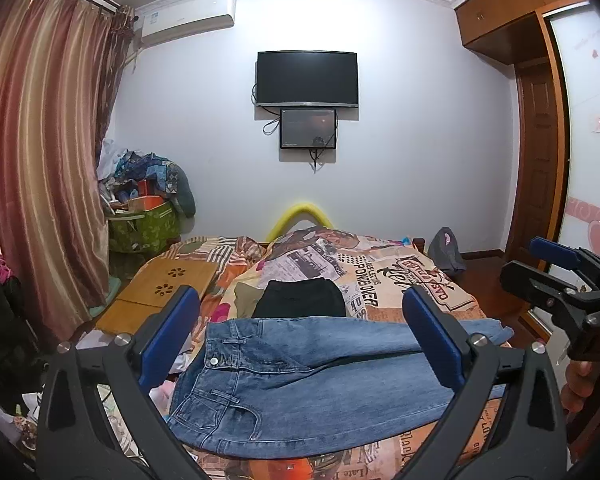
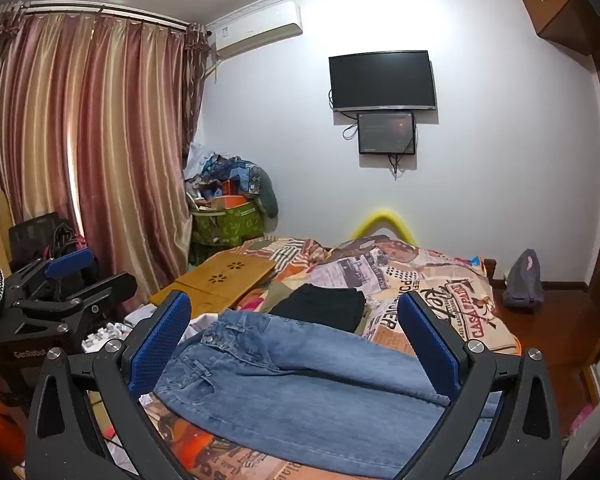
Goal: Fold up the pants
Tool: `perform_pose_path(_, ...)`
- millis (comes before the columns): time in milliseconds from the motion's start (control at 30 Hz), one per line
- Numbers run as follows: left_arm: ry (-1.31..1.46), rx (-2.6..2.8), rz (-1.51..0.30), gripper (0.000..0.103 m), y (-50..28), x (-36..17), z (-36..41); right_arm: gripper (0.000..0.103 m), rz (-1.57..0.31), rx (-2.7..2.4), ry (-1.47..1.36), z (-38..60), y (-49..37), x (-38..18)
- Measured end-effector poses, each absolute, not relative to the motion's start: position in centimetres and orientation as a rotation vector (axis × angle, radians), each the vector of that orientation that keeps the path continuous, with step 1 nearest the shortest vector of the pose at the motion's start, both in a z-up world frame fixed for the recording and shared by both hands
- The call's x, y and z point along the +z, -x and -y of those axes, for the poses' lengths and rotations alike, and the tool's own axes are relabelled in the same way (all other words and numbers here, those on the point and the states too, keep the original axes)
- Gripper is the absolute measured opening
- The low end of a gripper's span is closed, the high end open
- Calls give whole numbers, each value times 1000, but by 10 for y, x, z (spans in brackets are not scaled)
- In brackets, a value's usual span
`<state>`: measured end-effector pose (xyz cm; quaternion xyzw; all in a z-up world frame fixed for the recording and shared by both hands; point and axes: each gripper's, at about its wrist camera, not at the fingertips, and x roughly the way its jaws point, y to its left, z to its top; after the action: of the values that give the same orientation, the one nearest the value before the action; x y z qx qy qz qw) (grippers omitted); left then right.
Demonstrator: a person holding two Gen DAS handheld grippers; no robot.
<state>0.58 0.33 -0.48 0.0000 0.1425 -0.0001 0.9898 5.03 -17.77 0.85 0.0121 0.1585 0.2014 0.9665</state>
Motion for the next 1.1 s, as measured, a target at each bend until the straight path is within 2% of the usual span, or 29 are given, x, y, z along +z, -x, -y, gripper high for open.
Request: perform_pose_path(1100, 15, -11, -275, 103, -3, -6, 0, 103, -312, 400, -25, 179, -49, 10)
